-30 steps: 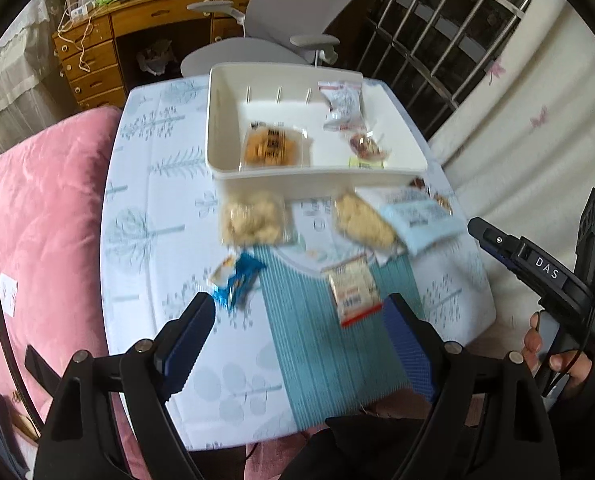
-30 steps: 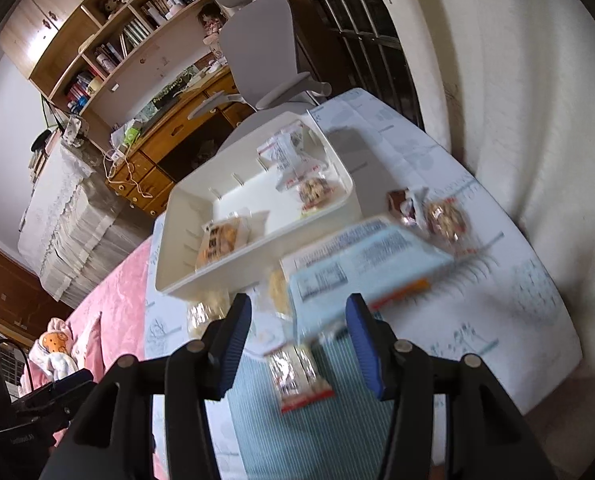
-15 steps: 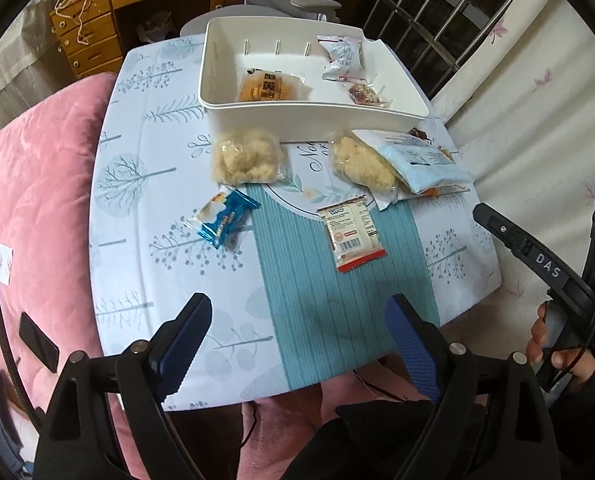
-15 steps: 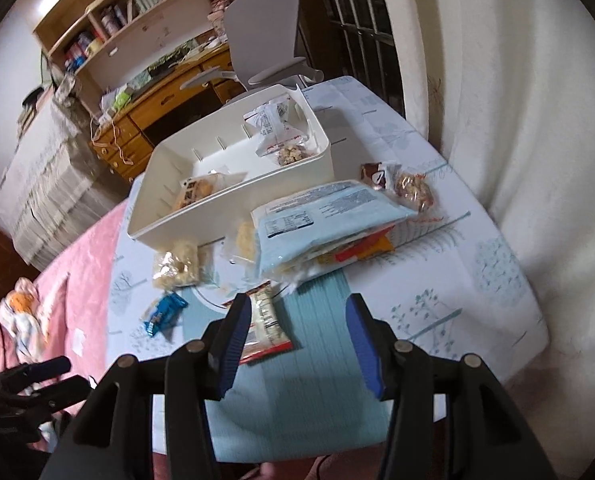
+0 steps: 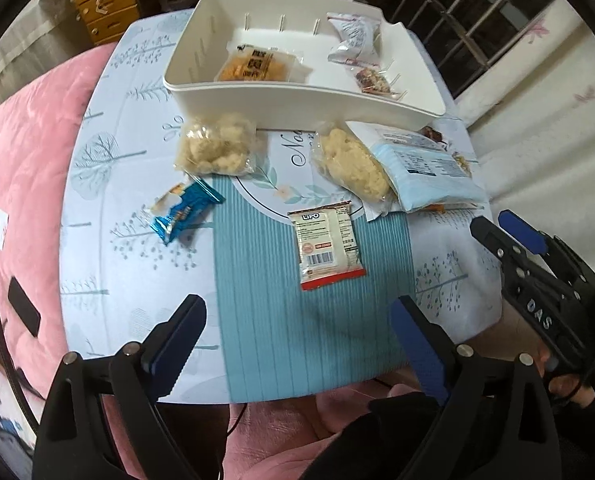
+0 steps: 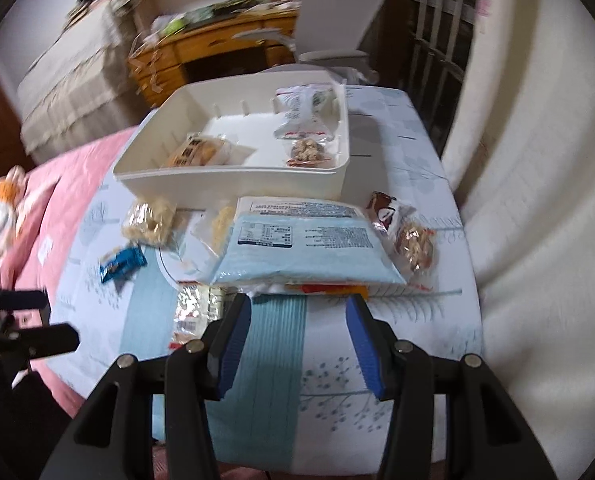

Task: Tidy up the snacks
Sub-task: 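Withdraw both tools and move the left gripper toward the LIPO packet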

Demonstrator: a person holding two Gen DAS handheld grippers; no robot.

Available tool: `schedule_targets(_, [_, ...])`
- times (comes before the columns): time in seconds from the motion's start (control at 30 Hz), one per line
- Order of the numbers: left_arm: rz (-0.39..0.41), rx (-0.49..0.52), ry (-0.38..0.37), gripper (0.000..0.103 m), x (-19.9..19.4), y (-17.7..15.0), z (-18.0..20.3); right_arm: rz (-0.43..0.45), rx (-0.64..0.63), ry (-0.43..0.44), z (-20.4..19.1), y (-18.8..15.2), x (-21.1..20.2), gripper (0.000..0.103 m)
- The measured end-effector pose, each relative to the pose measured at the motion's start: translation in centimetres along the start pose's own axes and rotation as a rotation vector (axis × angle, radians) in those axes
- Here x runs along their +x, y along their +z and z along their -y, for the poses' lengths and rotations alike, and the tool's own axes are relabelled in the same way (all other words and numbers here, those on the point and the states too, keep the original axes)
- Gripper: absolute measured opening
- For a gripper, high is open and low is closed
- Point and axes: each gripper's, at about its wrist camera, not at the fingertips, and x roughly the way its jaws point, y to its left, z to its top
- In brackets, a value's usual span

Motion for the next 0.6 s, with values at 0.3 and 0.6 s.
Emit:
schedule_targets(0.3, [-0.039,-0.106,0.061,0.093,5.2,0.7,2.3,-0.062,-0.275,0.034,-0.1,0.1,2.3,0.054])
schedule_targets(0.6, [-0.073,-0.190,0.097,0.093,9.9,1.5,3.1,-0.074,-0.472,0.035,0.4,0.5,4.6,0.054])
